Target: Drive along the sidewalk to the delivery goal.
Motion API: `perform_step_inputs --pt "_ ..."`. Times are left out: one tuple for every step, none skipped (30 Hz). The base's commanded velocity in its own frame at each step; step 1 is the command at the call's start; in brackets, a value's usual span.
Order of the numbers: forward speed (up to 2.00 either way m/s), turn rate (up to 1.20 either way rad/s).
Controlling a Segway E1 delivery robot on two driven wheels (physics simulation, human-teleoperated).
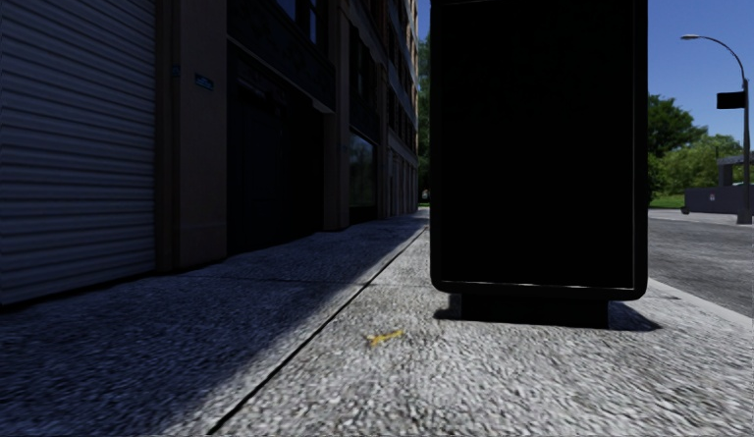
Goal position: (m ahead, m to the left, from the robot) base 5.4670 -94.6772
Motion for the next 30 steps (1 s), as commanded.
perform_step_inputs --pt "1.88 0.41" --pt "1.88 0.41" --pt "1.88 0.41" --pt "1.88 0.41" --pt "1.88 0.41" --pt "1.88 0.41" --pt "1.88 0.41" --pt "1.88 0.41" --pt "1.88 0.41" --pt "1.88 0.41" --pt "1.88 0.41" --pt "1.88 0.41" --pt "1.88 0.41" --pt "1.88 0.41" --pt "1.88 0.40" --pt "1.88 0.40" --pt "1.88 0.19" --pt "1.88 0.00" --pt "1.88 0.00" --pt "1.88 0.00" --pt "1.88 0.00" --pt "1.88 0.00" --pt "1.88 0.00" --pt "1.88 0.00" --pt "1.88 0.00" --pt "1.88 0.00" --pt "1.88 0.00" --pt "1.88 0.00" --pt "1.88 0.00" --pt "1.88 -0.19"
